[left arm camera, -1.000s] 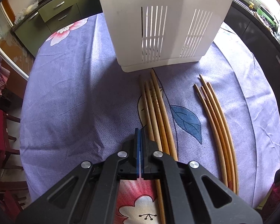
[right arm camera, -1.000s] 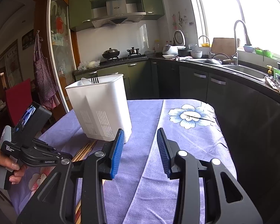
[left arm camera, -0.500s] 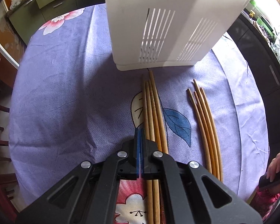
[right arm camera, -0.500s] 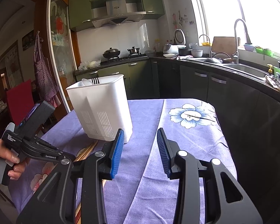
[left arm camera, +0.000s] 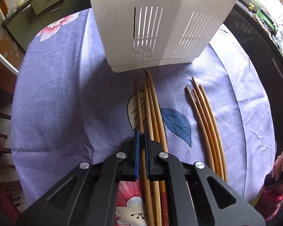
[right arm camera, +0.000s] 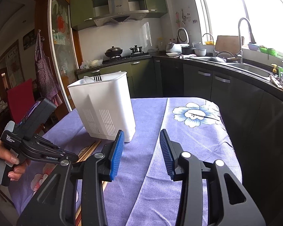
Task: Organize utensils
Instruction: 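Lift a chopstick with the left gripper while the right gripper grasps another chopstick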
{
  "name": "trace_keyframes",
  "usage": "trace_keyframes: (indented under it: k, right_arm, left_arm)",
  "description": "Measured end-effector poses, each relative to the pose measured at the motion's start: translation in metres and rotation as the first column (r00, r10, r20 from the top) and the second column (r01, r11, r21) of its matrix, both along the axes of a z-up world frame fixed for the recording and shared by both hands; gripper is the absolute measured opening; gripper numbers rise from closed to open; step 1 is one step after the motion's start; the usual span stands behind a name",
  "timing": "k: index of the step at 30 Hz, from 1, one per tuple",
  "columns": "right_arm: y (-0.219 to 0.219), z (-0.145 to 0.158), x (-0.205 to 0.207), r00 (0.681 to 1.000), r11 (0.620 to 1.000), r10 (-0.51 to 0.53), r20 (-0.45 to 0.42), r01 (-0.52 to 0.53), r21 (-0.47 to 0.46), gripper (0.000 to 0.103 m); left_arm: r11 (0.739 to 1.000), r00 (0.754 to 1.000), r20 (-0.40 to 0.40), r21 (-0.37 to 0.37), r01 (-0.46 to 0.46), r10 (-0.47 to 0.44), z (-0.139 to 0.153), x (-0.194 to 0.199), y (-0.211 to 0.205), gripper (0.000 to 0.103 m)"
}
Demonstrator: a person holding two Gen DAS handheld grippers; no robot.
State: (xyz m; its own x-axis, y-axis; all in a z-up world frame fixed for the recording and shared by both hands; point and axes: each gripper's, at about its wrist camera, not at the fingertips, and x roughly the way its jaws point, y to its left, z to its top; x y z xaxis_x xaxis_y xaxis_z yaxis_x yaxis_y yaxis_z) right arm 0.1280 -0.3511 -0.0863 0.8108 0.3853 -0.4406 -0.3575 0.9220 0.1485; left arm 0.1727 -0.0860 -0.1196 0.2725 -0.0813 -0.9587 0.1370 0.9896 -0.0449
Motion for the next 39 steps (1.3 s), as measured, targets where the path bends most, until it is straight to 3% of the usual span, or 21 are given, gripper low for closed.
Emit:
trace_keyframes:
  k: [7, 13, 16, 18, 25, 33, 39]
  right_arm:
    - [0.008, -0.003, 0.002, 0.999, 1.000, 0.020, -0.027, -0.021, -0.023, 0.040]
    - [0.030, -0.015, 0.015, 0.987, 0.991, 0.073, -0.140, -0.087, -0.098, 0.040]
    - [0.047, -0.028, 0.024, 0.968, 0.981, 0.108, -0.226, -0.140, -0.134, 0.039]
    - [0.058, -0.036, 0.030, 0.951, 0.974, 0.124, -0.282, -0.170, -0.146, 0.032]
    - [0.084, -0.061, 0.054, 0.894, 0.965, 0.099, -0.436, -0.193, -0.177, 0.029]
    - [0.099, -0.067, 0.062, 0.854, 0.939, 0.028, -0.519, -0.200, -0.278, 0.028]
    - [0.127, -0.070, 0.062, 0.816, 0.882, 0.019, -0.578, -0.287, -0.375, 0.021]
  left_arm:
    - [0.999, 1.000, 0.003, 0.047, 0.023, -0.023, -0.003, 0.003, -0.009, 0.007]
    - [0.997, 0.999, 0.021, 0.067, 0.026, -0.027, 0.000, -0.009, 0.000, 0.006]
    - [0.998, 0.999, 0.030, 0.067, 0.019, -0.021, 0.001, -0.015, 0.008, 0.006]
    - [0.998, 0.999, 0.040, 0.069, 0.013, -0.016, 0.003, -0.019, 0.011, 0.006]
    - [0.998, 0.998, 0.065, 0.062, 0.011, -0.015, 0.009, -0.026, 0.012, 0.006]
    - [0.999, 0.997, 0.082, 0.054, 0.006, -0.010, 0.012, -0.029, 0.016, 0.006]
    - [0.999, 0.996, 0.084, 0.045, 0.016, -0.019, 0.013, -0.030, 0.016, 0.006]
